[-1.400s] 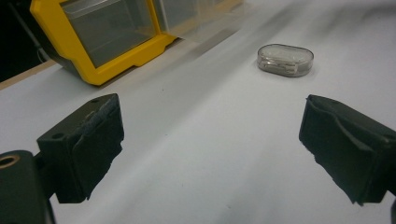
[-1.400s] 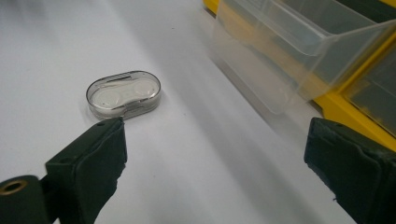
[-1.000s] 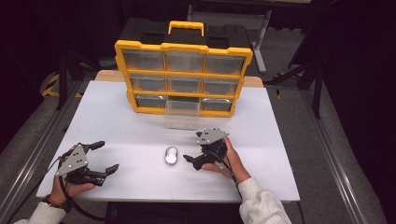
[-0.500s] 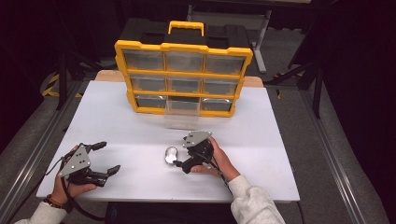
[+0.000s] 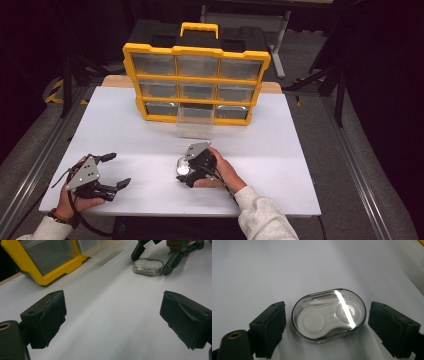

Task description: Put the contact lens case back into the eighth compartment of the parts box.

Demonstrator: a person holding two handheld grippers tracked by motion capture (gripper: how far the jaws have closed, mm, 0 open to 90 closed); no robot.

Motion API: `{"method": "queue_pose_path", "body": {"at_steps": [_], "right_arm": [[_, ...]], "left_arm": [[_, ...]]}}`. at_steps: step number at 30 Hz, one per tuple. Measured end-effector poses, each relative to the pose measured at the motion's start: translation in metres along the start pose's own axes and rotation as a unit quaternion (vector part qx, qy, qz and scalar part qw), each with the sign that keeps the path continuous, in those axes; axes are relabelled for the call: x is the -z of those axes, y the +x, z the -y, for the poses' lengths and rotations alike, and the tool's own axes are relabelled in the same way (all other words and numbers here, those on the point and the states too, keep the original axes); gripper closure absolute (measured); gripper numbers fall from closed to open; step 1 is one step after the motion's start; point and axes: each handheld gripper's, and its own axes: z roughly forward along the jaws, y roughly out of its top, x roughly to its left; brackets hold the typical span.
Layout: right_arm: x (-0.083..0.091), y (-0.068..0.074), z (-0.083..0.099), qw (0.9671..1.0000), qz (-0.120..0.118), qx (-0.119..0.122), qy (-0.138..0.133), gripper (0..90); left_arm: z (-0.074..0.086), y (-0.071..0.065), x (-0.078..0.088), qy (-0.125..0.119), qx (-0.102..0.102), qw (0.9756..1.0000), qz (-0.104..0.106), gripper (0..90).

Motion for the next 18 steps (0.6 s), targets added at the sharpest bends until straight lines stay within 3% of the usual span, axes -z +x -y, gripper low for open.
{"method": "queue_pose_path", "body": {"at_steps": [7, 18], "right_arm": [[-0.0014, -0.0022, -0.0012, 0.9998, -0.015, -0.011, -0.005, 28.2], [0.0019, 0.0026, -0.0028, 1.0, 0.001, -0.005, -0.008, 28.7]], "left_arm": [[0.0004, 0.0004, -0.001, 0.004, -0.002, 1.0, 0.003, 8.3], [0.001, 0.001, -0.0019, 0.005, -0.006, 1.0, 0.001, 8.5]]}}
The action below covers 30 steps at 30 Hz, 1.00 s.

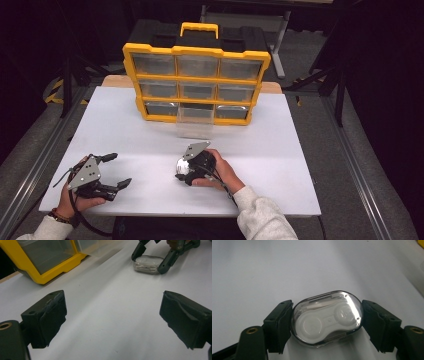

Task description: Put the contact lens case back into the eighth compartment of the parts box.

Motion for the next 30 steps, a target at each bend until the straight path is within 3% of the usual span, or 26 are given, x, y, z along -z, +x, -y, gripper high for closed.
{"method": "queue_pose_path", "body": {"at_steps": [12, 22, 30], "right_arm": [[0.015, 0.003, -0.003, 0.9985, 0.041, 0.012, -0.035, 28.7], [0.03, 0.003, -0.005, 0.9943, 0.083, 0.024, -0.063, 28.7], [0.04, -0.001, -0.005, 0.9914, 0.101, 0.017, -0.081, 28.7]], "left_arm": [[0.001, 0.0, -0.001, 0.0, 0.006, 1.0, 0.0, 8.4], [0.001, 0.001, -0.001, 0.0, 0.005, 1.0, 0.001, 8.1], [0.001, 0.002, 0.0, -0.007, 0.014, 0.9999, -0.003, 7.9]]}}
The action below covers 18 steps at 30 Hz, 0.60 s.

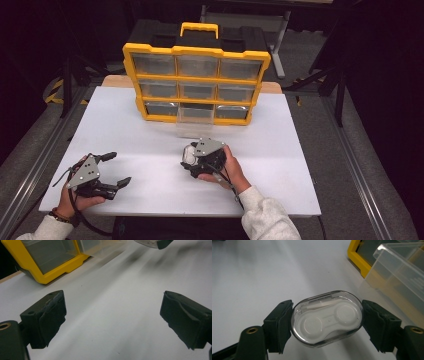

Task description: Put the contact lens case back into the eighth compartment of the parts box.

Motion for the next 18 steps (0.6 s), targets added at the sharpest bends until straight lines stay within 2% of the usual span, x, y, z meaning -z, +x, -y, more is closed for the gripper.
{"method": "queue_pose_path", "body": {"at_steps": [6, 8, 10, 18], "right_arm": [[0.007, -0.006, -0.002, 0.9998, 0.015, -0.003, -0.012, 28.7], [0.009, -0.008, -0.002, 0.9997, 0.018, -0.004, -0.015, 28.7], [0.012, -0.01, -0.003, 0.9996, 0.022, -0.006, -0.019, 28.7], [0.02, -0.013, -0.006, 0.9989, 0.034, -0.006, -0.033, 28.7]], "left_arm": [[0.0, 0.0, 0.0, 0.0, 0.0, 1.0, 0.001, 8.0], [0.0, 0.0, 0.001, 0.004, -0.009, 0.9999, -0.003, 8.5], [0.0, 0.0, 0.002, -0.002, -0.004, 1.0, -0.001, 8.2], [0.0, 0.001, 0.004, -0.007, -0.005, 1.0, 0.001, 7.1]]}}
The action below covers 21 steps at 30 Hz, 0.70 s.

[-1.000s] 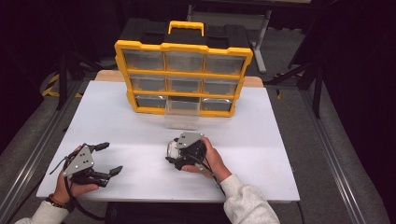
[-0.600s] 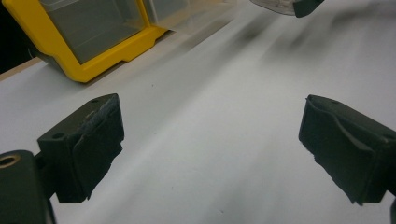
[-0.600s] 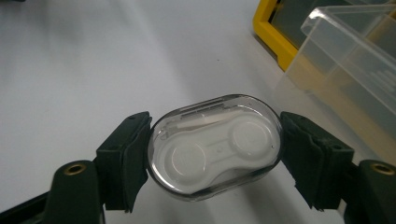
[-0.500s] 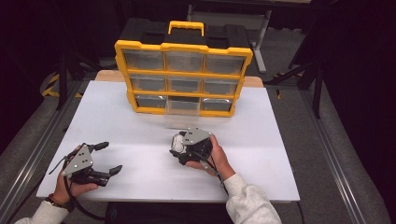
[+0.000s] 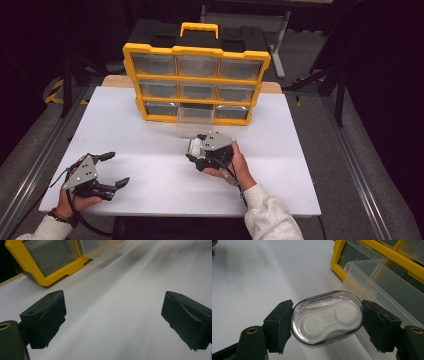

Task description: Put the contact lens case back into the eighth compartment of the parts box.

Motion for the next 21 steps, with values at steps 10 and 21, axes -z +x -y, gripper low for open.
{"method": "queue_pose_path", "body": {"at_steps": [10, 21], "right_arm": [[0.007, -0.004, -0.003, 0.9997, 0.021, 0.001, -0.013, 28.7], [0.016, -0.015, -0.009, 0.9979, 0.052, -0.001, -0.037, 28.7]], "left_arm": [[0.0, 0.0, -0.001, 0.003, -0.002, 1.0, 0.0, 6.8], [0.0, 0.0, -0.001, 0.003, 0.0, 1.0, 0.003, 6.9]]}}
